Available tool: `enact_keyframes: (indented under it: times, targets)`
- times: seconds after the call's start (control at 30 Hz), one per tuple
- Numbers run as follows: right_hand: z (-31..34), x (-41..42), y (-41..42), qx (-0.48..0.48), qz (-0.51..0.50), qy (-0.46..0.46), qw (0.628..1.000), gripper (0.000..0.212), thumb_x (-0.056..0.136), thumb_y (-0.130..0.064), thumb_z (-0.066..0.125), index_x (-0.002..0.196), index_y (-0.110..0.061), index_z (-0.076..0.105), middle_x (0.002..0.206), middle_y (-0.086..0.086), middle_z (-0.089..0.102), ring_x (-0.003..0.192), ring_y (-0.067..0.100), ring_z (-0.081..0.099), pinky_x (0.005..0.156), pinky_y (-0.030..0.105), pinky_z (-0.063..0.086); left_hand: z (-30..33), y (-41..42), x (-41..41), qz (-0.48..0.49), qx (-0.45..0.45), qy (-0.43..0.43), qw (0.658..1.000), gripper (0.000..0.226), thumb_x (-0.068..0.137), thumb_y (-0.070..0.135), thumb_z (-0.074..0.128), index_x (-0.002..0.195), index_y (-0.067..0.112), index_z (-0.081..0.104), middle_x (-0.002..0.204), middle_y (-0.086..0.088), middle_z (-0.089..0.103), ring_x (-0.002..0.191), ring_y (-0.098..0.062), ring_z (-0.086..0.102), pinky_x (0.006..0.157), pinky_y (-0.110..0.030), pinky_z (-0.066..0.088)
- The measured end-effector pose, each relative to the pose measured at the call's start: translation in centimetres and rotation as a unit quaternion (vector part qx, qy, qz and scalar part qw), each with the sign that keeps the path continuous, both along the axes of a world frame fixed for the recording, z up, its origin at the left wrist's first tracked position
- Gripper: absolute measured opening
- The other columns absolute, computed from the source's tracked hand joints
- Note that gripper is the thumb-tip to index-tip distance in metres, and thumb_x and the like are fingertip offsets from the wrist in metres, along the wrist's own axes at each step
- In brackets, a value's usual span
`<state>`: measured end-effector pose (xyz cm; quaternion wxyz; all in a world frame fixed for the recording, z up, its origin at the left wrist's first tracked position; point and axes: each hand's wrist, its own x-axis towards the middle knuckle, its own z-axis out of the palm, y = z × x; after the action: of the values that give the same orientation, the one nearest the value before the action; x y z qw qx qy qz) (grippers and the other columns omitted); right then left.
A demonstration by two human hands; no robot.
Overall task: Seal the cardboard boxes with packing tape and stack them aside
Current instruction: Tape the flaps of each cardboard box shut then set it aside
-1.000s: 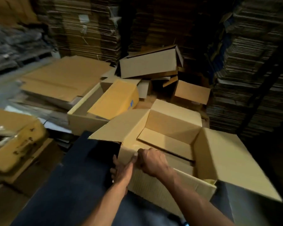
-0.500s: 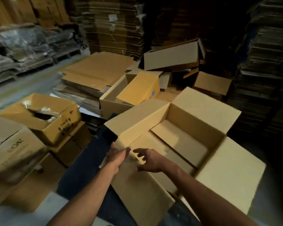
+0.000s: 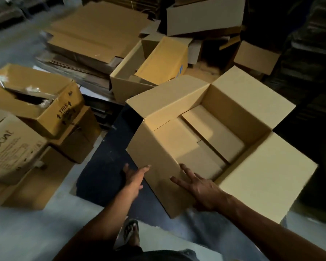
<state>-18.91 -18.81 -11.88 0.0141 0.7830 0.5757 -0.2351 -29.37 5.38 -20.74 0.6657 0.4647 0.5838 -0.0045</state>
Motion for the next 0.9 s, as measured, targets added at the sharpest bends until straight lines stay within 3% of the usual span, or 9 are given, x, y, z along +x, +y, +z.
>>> enact_keyframes:
  times: [0.2,0.3,0.37,0.43,0.53,0.63,0.7,0.8,0.9]
  targets:
    - [-0.7,0.4,10.0,0.064,-0.055,0.036,0.996,0.093,0.086,-0.042,0.077,0.161,-0.044,0.021,0.172,0.006,-0.014,0.14,0.035,0.048,0.11,0.042,0.047,1.9,7.5,-0.5,0.058,0.009,0.008,0.998,0.091,0.089,0.035,0.079,0.16,0.034,0.021,0.149,-0.01,0.047,0.127,-0.04,0.051,0.097,-0.059,0.048]
    - [-1.2,-0.3,14.1,0.111,-0.092,0.059,0.988,0.08,0.085,-0.033,0.075,0.156,-0.038,0.039,0.173,-0.001,0.002,0.137,0.03,0.053,0.106,0.039,0.051,1.6,9.3,-1.9,-0.009,-0.007,0.019,1.0,0.07,0.082,0.048,0.082,0.139,0.02,0.053,0.121,-0.014,0.064,0.103,-0.037,0.061,0.092,-0.056,0.055]
    - [-1.5,-0.9,15.7,0.144,-0.123,0.074,0.979,0.076,0.083,-0.033,0.076,0.152,-0.035,0.046,0.172,-0.002,0.009,0.134,0.028,0.056,0.104,0.04,0.054,0.7,10.2,-2.9,-0.062,0.011,0.036,0.997,0.058,0.085,0.054,0.078,0.127,0.018,0.061,0.121,-0.012,0.065,0.108,-0.037,0.06,0.096,-0.055,0.055]
    - [-1.8,-1.2,16.4,0.152,-0.154,0.088,0.972,0.079,0.082,-0.035,0.078,0.153,-0.036,0.045,0.172,-0.003,0.012,0.14,0.026,0.05,0.106,0.037,0.053,1.2,10.7,-3.8,-0.086,-0.002,0.05,0.995,0.054,0.086,0.055,0.077,0.124,0.02,0.062,0.123,-0.01,0.062,0.114,-0.036,0.057,0.094,-0.051,0.055]
    - [-2.5,-1.0,16.0,0.163,-0.206,0.171,0.95,0.096,0.075,-0.042,0.083,0.158,-0.038,0.035,0.169,-0.003,0.024,0.147,0.024,0.041,0.115,0.037,0.044,3.0,12.1,-5.1,-0.065,0.005,0.015,0.998,0.04,0.088,0.041,0.082,0.113,0.013,0.07,0.11,-0.013,0.072,0.098,-0.03,0.066,0.081,-0.042,0.057]
    - [-2.2,-1.4,15.6,0.198,-0.28,0.347,0.873,0.095,0.072,-0.043,0.089,0.153,-0.042,0.039,0.158,-0.011,0.043,0.142,0.017,0.047,0.107,0.04,0.053,6.9,14.3,-6.8,-0.077,0.072,-0.072,0.992,0.022,0.086,0.014,0.083,0.107,0.011,0.074,0.107,-0.013,0.078,0.097,-0.025,0.073,0.075,-0.032,0.057]
    - [-1.5,-2.5,16.3,0.196,-0.296,0.416,0.837,0.085,0.077,-0.036,0.089,0.147,-0.047,0.043,0.152,-0.014,0.05,0.14,0.015,0.05,0.105,0.038,0.054,10.6,15.8,-7.3,-0.087,0.135,-0.104,0.982,0.025,0.085,0.007,0.082,0.106,0.016,0.073,0.093,0.001,0.08,0.092,-0.018,0.075,0.075,-0.031,0.057]
    - [0.0,-3.3,17.6,0.21,-0.264,0.398,0.853,0.078,0.086,-0.035,0.082,0.153,-0.039,0.042,0.152,-0.017,0.05,0.137,0.009,0.051,0.107,0.029,0.051,16.7,16.8,-5.8,-0.133,0.217,-0.143,0.957,0.017,0.089,0.011,0.078,0.096,0.023,0.069,0.077,0.015,0.077,0.074,-0.003,0.074,0.071,-0.028,0.056]
    - [1.8,-2.2,17.3,0.246,-0.272,0.283,0.886,0.07,0.09,-0.04,0.074,0.154,-0.035,0.045,0.149,-0.015,0.055,0.131,0.005,0.055,0.106,0.03,0.051,19.8,14.8,-2.6,-0.189,0.285,-0.146,0.928,0.015,0.089,0.031,0.08,0.097,0.021,0.072,0.091,0.004,0.08,0.08,-0.011,0.076,0.069,-0.029,0.059]
